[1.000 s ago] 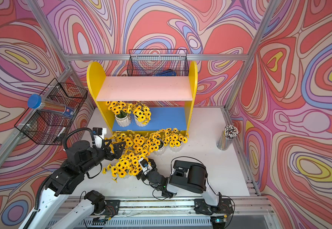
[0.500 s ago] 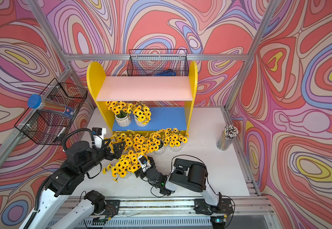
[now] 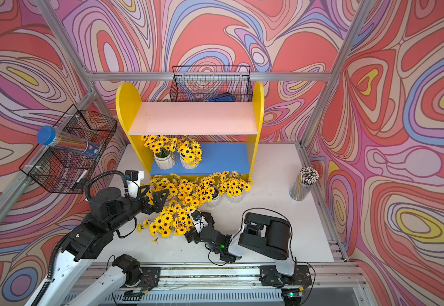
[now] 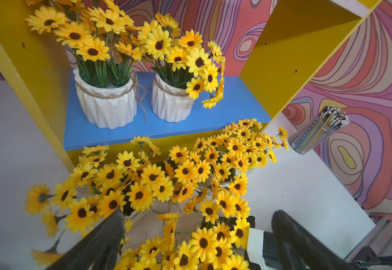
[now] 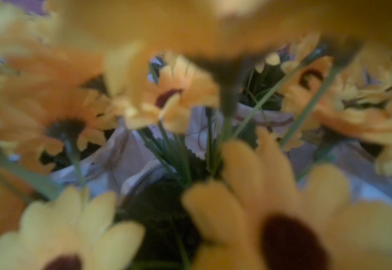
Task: Take the sunflower pots off the shelves
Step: Place the sunflower pot at the center of the board.
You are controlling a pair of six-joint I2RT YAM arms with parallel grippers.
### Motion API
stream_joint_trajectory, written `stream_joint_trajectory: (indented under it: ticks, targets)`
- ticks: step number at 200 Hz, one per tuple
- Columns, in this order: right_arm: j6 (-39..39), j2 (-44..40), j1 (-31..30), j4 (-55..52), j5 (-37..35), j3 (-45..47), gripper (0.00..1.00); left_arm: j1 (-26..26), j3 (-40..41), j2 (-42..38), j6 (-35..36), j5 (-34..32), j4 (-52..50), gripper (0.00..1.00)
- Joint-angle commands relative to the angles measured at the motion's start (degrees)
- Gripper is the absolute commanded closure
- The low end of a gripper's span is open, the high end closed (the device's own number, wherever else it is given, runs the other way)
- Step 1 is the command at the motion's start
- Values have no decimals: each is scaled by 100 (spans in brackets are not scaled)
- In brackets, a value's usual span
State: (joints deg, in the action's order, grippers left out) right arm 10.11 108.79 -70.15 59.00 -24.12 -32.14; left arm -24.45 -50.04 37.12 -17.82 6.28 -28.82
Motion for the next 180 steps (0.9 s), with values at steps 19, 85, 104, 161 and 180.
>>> stream_joint_trajectory:
  ticks: [19,85,104,161,180]
  targets:
    - [11,-521,2,-486,293,178,2,-25,4,44,-37,237,201,0]
    - [157,-1221,-34,-1514,910,203,2,-30,-36,106,37,303,160,0]
    - [228,-1405,-63,-1743,944,305,2,-26,-65,116,86,315,154,0]
    - [431,-1770,-98,-2454,823,381,2,-26,-106,172,95,418,123,0]
    - [572,-1949,-96,-2692,841,427,2,-25,-123,158,137,455,101,0]
